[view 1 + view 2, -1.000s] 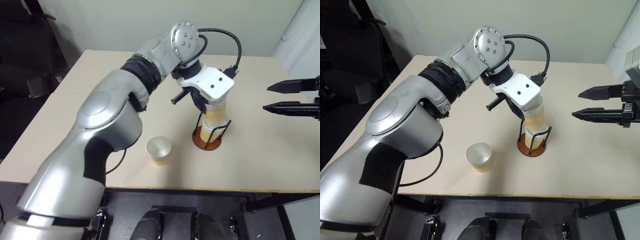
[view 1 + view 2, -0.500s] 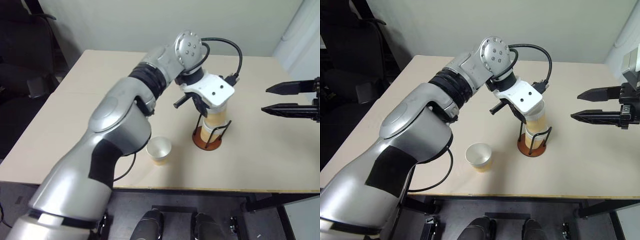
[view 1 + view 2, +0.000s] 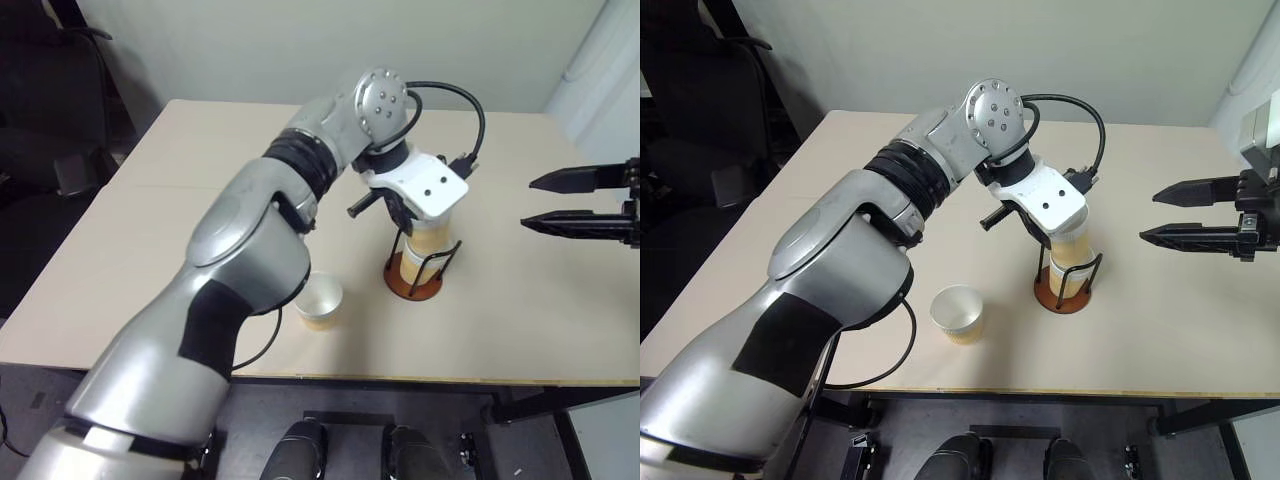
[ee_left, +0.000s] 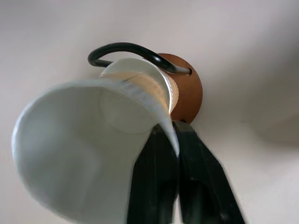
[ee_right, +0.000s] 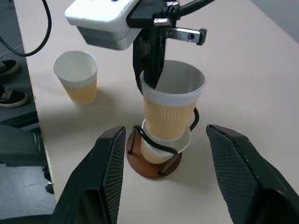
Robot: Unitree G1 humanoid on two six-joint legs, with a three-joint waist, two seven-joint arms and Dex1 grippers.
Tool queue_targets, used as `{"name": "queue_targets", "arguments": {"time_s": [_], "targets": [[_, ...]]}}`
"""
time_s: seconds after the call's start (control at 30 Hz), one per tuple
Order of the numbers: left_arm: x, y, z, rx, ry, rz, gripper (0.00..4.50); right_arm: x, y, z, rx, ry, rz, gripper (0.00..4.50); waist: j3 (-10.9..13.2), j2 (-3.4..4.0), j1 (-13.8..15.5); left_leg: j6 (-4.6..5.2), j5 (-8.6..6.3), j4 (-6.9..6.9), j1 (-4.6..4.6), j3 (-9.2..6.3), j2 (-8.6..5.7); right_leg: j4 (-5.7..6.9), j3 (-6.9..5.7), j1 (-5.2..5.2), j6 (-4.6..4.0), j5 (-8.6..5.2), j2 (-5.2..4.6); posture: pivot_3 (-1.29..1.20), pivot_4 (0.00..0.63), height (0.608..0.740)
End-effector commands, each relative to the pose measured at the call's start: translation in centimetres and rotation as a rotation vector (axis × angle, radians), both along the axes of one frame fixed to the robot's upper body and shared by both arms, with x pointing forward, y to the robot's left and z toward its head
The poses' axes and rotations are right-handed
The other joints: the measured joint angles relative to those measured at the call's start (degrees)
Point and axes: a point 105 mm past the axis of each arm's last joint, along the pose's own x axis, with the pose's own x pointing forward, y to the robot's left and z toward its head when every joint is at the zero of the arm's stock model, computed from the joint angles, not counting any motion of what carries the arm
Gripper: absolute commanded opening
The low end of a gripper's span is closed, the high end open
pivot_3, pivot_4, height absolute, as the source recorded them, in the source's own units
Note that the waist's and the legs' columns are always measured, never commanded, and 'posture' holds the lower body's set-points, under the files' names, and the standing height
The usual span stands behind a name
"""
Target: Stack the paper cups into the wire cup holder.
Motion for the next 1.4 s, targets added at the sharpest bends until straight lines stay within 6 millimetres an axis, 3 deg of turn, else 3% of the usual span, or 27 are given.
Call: {"name": "queue_targets", "arguments": {"time_s": [0.03,0.33,0.53,0.63,0.77,0.83,0.97,1.13,1.33,1.4], "targets": [[-0.5,-0.4,0.2,0.003,0.013,-0.024,1.33,-0.8,0.0,1.5,-0.009,-0.065,0.004,2.75,0.0,0.0,0.02,0.0,0.0,0.01,0.0,0.0,0.0,0.0,0.0,0.0,0.0,0.0,0.0,0.0,0.15,0.74],[-0.3,-0.2,0.8,-0.026,0.017,-0.009,4.48,-0.5,-0.4,2.2,-0.004,-0.097,0.006,2.75,0.0,0.0,0.02,0.01,-0.03,0.01,0.01,0.0,0.0,0.0,0.02,0.0,0.01,0.0,0.0,0.0,0.15,0.74],[-0.3,-0.1,2.7,-0.151,0.076,0.045,4.48,-0.3,-0.7,2.5,-0.005,-0.107,0.005,2.75,0.0,0.01,0.01,0.03,-0.04,-0.01,0.02,0.0,0.01,0.02,0.01,-0.01,0.0,0.0,0.01,0.0,0.15,0.74],[-0.1,0.4,4.5,-0.282,0.145,0.099,4.48,-0.4,-0.8,2.5,-0.014,-0.099,-0.001,2.75,-0.01,0.01,0.01,0.03,-0.04,-0.01,0.02,0.0,0.0,0.02,0.01,-0.02,0.0,0.0,0.01,0.0,0.15,0.74],[0.4,2.5,7.4,-0.467,0.238,0.184,4.48,-1.1,-0.1,2.3,-0.017,-0.069,0.023,2.75,-0.01,0.02,-0.09,-0.03,-0.04,-0.03,0.02,0.0,0.01,0.01,0.0,-0.04,-0.04,-0.03,0.03,0.0,0.15,0.74],[0.8,4.7,8.2,-0.511,0.252,0.237,4.48,-1.4,0.5,2.1,-0.021,-0.062,0.04,2.75,-0.02,0.04,-0.17,-0.11,-0.04,-0.04,0.04,0.0,0.02,0.02,0.01,-0.05,-0.08,-0.08,0.04,0.0,0.15,0.74],[1.1,8.4,7.5,-0.467,0.26,0.319,4.48,-1.9,1.3,1.8,-0.028,-0.046,0.069,2.75,-0.08,0.12,-0.41,-0.42,-0.05,-0.07,0.1,-0.01,0.05,0.06,0.02,-0.09,-0.14,-0.17,0.09,0.0,0.15,0.74],[0.0,11.4,6.1,-0.414,0.336,0.358,4.48,-2.5,2.9,1.8,-0.023,-0.073,0.15,2.75,-0.08,0.13,0.01,-0.47,-0.09,-0.01,0.12,-0.07,0.04,0.07,-0.02,-0.02,-0.12,-0.26,0.07,0.0,0.15,0.74],[-2.0,12.9,3.4,-0.312,0.453,0.366,4.48,-2.3,3.5,1.5,-0.032,-0.07,0.179,2.75,-0.08,0.12,0.15,-0.5,-0.16,0.02,0.11,-0.17,0.0,0.05,-0.11,0.04,-0.23,-0.29,0.05,0.0,0.15,0.74],[-2.4,12.9,3.1,-0.299,0.478,0.361,4.48,-2.2,3.3,1.4,-0.038,-0.063,0.177,2.75,-0.07,0.12,0.15,-0.51,-0.17,0.01,0.12,-0.19,-0.01,0.05,-0.14,0.07,-0.63,-0.53,0.07,0.0,0.15,0.74]]}}
